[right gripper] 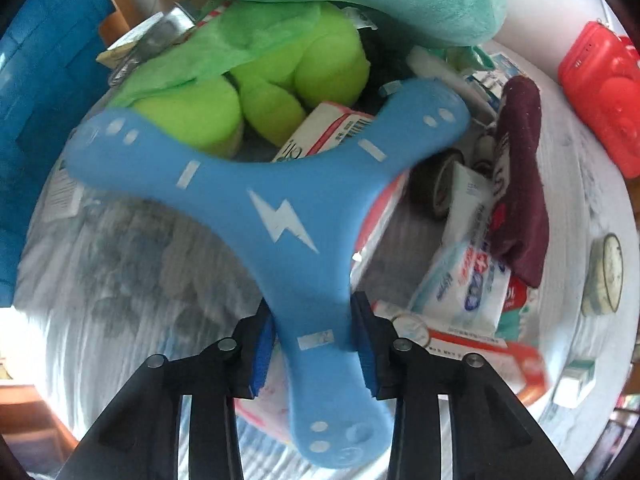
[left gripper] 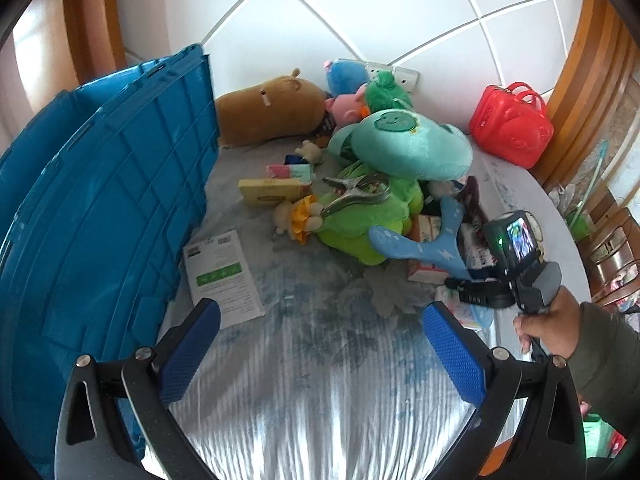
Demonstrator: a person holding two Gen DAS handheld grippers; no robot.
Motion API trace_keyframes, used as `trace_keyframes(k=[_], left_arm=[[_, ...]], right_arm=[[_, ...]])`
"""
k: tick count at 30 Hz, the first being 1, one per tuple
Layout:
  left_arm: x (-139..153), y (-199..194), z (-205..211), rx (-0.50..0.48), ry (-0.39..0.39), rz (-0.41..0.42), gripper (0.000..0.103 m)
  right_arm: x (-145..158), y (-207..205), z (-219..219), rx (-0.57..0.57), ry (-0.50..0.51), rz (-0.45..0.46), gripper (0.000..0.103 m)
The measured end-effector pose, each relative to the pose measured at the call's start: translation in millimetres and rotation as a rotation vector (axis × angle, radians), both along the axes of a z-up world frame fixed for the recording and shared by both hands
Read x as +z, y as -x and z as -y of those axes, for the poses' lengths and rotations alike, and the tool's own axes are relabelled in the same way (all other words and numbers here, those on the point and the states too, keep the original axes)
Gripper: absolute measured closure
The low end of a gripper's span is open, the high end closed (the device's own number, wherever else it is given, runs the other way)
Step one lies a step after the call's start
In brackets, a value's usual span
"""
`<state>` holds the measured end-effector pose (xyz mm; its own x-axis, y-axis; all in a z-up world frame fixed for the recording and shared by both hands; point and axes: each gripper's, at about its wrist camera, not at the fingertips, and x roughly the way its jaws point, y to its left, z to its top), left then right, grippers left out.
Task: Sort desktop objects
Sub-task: 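Grasp the blue boomerang with the right tool and lift it, then grasp the pink Kotex pad box with the left tool while the right tool holds the boomerang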
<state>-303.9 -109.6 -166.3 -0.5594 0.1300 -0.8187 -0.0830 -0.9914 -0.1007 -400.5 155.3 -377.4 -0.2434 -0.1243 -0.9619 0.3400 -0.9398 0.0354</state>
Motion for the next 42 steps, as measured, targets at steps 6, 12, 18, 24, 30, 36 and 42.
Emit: trace_keyframes(k=[6,12,18,24,30,36,42], left_arm=[[7.3,10.4,-17.2,-0.051,-0.018,-0.025,0.0],[7.7,18.6,-41.5,-0.115,-0.036,-0.036,0.0],[-1.5,27.2,-74.0,-0.19,-0.057,-0.031,0.0],[-17.9,33.3,-106.0,-0.254,-0.071,-0.007,0.0],[-36.0,34.7,-131.1,-0.307,-0.071,0.001,0.0],[-97.0,43.9,-162.2,-0.361,-0.045,0.029,0.0],[-158.0,59.7,-207.5,-0.419,0.018,0.07,0.0]], right_arm=[[32.9,-30.0,-12.4,-0.012,0.066,-0.024,0.072],[79.7,-56.7,-33.0,-0.049,0.124,-0.07,0.072],[111.6,-76.1,-59.5,-0.108,0.143,-0.106,0.077],[130.8,-94.5,-89.4,-0.171,0.138,-0.125,0.08],[141.8,-108.4,-122.3,-0.243,0.128,-0.152,0.084],[153.6,-122.6,-147.5,-0.293,0.12,-0.174,0.094],[148.1,-137.0,-171.5,-0.353,0.109,-0.164,0.094]])
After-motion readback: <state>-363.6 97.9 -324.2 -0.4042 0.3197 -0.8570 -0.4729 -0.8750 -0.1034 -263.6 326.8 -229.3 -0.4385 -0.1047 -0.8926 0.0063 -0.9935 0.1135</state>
